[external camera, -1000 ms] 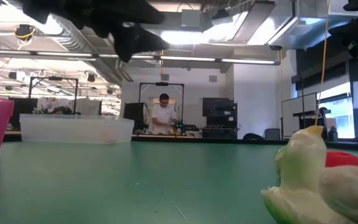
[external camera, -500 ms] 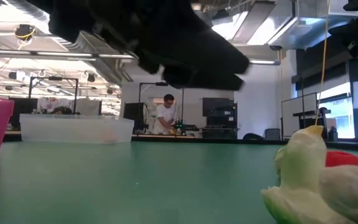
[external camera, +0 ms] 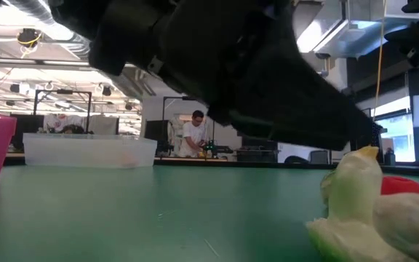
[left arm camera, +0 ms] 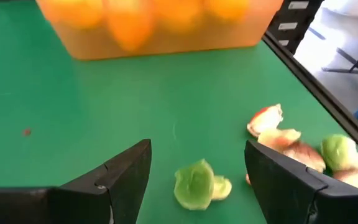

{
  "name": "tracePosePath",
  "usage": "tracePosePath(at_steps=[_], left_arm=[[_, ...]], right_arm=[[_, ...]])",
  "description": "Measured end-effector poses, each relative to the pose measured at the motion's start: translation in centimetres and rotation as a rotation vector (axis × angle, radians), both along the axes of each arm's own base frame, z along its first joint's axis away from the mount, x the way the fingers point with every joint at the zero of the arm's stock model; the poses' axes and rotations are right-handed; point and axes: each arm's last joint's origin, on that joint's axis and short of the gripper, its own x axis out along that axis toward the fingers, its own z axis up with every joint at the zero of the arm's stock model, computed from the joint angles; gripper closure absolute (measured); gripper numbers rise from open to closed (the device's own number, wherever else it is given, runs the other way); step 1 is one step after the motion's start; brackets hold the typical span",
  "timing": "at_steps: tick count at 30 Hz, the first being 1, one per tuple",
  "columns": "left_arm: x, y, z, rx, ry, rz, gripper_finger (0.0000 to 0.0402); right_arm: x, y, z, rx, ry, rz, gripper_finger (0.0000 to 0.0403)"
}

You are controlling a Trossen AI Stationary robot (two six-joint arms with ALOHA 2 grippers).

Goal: Sort produce into baskets
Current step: Put the green mushroom into the white bin

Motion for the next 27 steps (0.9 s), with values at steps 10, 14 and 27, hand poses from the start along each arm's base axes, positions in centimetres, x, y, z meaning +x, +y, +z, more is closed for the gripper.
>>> tracePosePath(at_steps=[10,14,27], left_arm=[[0.5,-0.1,-1.1,-0.011,0.019,0.012,0.0147],[0.6,-0.1,-2.5,-0.046,0.054,0.017,0.0147],[0.7,-0.2,-3.5,-0.069,0.054,0.019,0.0154]], right_arm=[[0.0,0.0,0.0,0.0,0.0,0.0,0.0182],[0.0,0.0,0.0,-0.003,0.0,0.001,0.0182],[0.0,0.0,0.0,-0.005,0.003,0.004,0.0182]])
